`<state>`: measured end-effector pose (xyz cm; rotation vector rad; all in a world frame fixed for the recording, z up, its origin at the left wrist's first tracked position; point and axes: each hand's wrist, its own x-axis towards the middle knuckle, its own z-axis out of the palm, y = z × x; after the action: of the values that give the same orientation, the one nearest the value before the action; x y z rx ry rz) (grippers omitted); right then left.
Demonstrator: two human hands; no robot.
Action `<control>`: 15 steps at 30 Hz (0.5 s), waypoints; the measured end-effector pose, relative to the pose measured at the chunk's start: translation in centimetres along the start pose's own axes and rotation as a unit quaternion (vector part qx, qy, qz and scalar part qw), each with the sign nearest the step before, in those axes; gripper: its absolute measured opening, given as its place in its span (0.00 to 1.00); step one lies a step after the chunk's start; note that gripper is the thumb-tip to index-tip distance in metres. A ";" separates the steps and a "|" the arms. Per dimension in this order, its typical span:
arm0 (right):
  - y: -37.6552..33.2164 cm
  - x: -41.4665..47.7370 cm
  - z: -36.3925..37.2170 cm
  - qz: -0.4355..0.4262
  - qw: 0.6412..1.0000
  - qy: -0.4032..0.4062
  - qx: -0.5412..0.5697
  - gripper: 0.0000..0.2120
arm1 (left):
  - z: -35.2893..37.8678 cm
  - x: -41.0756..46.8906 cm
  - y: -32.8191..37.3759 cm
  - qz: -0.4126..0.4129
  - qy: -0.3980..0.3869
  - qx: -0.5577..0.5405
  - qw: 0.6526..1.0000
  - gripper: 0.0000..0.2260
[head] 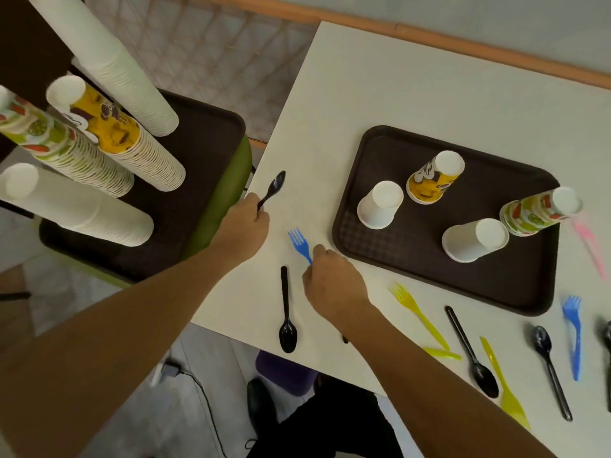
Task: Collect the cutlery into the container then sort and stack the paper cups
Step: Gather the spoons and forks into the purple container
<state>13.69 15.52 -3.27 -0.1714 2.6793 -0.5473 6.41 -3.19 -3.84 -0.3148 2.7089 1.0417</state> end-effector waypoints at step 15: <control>3.9 -7.4 5.3 0.167 0.980 0.066 0.085 0.15 | 0.6 -7.8 -5.7 0.340 -0.250 0.181 0.888 0.15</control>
<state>22.46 18.71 -6.67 0.3699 2.6874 -0.6931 15.46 -5.97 -5.67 0.9014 2.4561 0.5852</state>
